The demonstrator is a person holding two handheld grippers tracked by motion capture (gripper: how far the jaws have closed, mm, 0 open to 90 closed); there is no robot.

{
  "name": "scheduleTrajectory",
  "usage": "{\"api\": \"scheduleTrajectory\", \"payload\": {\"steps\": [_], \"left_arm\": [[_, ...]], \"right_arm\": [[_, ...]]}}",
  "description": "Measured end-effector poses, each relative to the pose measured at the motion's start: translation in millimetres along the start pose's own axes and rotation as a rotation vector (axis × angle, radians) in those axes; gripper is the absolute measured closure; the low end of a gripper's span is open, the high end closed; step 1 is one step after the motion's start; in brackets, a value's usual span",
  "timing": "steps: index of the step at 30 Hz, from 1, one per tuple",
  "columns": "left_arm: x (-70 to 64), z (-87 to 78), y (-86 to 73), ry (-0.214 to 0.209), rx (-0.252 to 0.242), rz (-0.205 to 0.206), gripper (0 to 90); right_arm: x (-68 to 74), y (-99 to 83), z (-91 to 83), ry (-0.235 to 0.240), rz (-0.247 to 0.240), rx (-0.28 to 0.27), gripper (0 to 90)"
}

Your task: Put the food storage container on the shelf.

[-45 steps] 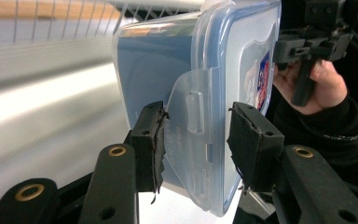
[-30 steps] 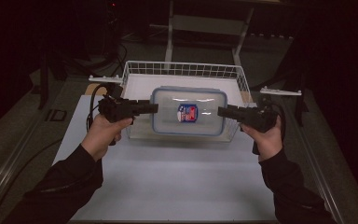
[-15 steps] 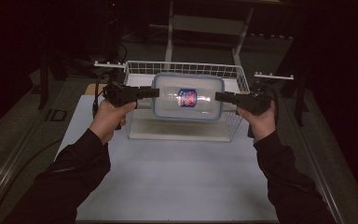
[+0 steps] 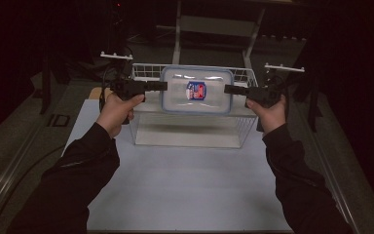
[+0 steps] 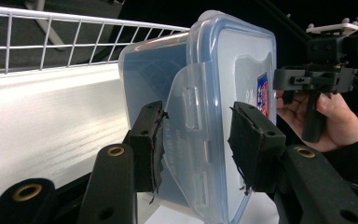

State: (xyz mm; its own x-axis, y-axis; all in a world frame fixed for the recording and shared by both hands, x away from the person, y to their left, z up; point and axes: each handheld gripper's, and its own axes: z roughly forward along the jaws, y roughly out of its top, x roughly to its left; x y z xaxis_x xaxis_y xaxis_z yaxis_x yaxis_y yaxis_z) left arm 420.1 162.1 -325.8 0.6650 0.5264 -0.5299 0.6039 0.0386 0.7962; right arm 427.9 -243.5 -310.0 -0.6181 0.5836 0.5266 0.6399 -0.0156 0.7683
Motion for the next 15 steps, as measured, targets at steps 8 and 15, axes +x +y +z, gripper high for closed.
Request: {"api": "scheduleTrajectory", "payload": {"steps": [8, 15], "left_arm": [[8.2, 6.0, 2.6, 0.033, -0.024, -0.037, 52.8], [21.8, 9.6, 0.5, 0.076, -0.024, -0.094, 54.3]], "right_arm": [[2.0, 5.7, 8.1, -0.09, -0.008, 0.01, 54.9], [-3.8, 6.7, 20.2, -0.142, 0.045, 0.036, 52.7]]}}
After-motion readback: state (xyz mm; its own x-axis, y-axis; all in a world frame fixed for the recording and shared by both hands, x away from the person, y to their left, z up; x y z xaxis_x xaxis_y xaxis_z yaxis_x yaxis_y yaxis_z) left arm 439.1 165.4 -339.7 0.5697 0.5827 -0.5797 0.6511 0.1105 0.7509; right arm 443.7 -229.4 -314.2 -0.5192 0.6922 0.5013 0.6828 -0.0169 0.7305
